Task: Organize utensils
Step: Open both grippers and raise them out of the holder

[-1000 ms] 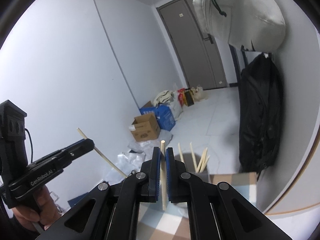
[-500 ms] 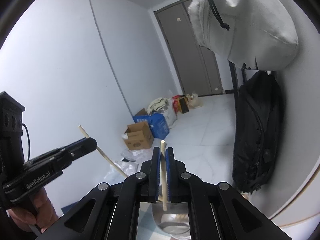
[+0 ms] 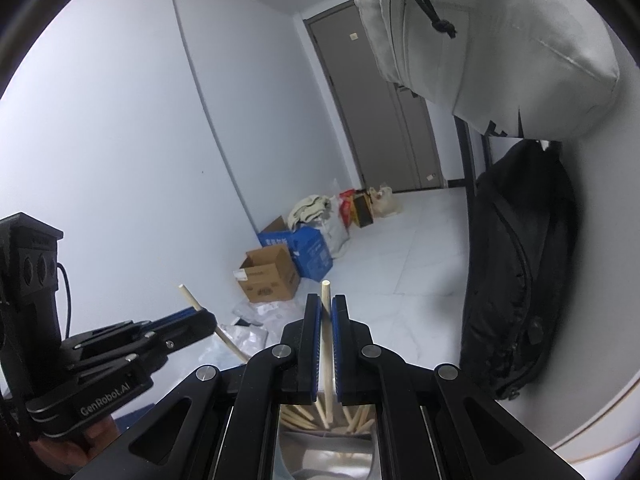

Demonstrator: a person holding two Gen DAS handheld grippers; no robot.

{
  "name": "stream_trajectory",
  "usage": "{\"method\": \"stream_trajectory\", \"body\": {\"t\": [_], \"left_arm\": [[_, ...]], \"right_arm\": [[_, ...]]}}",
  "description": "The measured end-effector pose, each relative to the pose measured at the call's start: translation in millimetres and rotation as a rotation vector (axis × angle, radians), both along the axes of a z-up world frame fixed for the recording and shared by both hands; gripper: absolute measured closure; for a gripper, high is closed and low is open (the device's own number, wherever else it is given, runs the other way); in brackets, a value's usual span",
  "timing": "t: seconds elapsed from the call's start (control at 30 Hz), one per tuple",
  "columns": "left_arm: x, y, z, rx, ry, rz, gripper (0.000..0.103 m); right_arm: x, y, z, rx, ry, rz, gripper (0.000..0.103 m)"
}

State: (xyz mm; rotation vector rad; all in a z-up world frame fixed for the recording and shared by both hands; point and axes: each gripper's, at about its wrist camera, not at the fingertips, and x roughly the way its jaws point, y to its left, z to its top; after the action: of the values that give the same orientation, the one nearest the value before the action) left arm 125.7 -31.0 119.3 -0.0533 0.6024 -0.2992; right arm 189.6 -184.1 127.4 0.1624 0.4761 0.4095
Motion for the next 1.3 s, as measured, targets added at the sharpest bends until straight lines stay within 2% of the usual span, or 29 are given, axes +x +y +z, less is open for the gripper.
{"method": "stream_trajectory", "body": {"t": [0.57, 0.7, 0.87, 0.93, 1.03, 1.13, 1.27, 1.3], "left_arm": [[12, -4, -30, 0.009, 0.079, -0.04, 0.101], [17, -2, -36, -0.01, 0.106, -0.068, 0.101], [25, 1, -42, -0.067, 0.167, -0.118, 0.099], [27, 2, -43, -0.073, 0.174, -0.124, 0.093], [25, 7, -42, -0.09, 0.177, -0.117, 0.075], [22, 11, -40, -0.096, 0.169, -0.091, 0.07], [20, 11, -41, -0.089, 0.171, -0.057, 0.07], [19, 11, -41, -0.088, 0.169, -0.05, 0.069]], "right_arm": [[15, 9, -27, -0.024, 0.067, 0.016, 0.098], [20, 13, -32, -0.039, 0.076, 0.023, 0.098], [24, 11, -43, 0.004, 0.128, 0.04, 0.095], [27, 9, -48, 0.029, 0.156, 0.048, 0.094], [28, 4, -55, 0.052, 0.187, 0.042, 0.09], [23, -4, -59, 0.068, 0.198, 0.017, 0.082], [16, -8, -57, 0.068, 0.192, 0.006, 0.077], [15, -8, -56, 0.068, 0.19, 0.005, 0.073]]}}
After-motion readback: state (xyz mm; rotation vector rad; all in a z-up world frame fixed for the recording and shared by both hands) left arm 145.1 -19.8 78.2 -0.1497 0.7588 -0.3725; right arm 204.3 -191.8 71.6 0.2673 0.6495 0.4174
